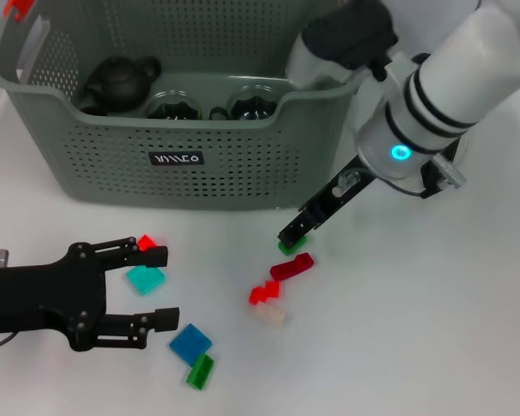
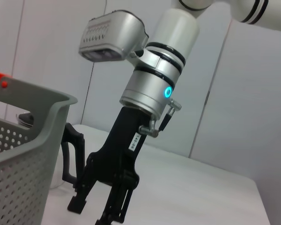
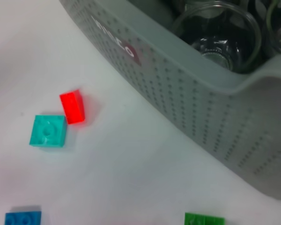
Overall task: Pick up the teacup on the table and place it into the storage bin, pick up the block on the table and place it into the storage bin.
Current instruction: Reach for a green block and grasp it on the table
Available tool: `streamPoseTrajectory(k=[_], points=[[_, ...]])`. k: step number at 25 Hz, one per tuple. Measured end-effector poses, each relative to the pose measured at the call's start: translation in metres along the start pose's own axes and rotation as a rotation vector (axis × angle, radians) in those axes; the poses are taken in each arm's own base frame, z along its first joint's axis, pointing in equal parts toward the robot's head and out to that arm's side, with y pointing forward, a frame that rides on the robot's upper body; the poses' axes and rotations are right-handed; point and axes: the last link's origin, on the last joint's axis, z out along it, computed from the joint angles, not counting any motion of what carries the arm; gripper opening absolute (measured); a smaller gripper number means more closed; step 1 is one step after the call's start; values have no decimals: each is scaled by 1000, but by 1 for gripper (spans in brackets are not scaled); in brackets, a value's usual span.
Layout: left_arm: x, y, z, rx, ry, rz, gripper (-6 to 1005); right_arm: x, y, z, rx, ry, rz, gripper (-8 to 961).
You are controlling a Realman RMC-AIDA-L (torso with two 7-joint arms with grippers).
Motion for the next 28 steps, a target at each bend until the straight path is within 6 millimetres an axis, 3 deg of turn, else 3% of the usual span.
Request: streamPoseTrajectory(k=[28], points=[[-2, -1, 3, 0, 4, -4, 855, 7, 3, 27, 10, -32, -79, 911]])
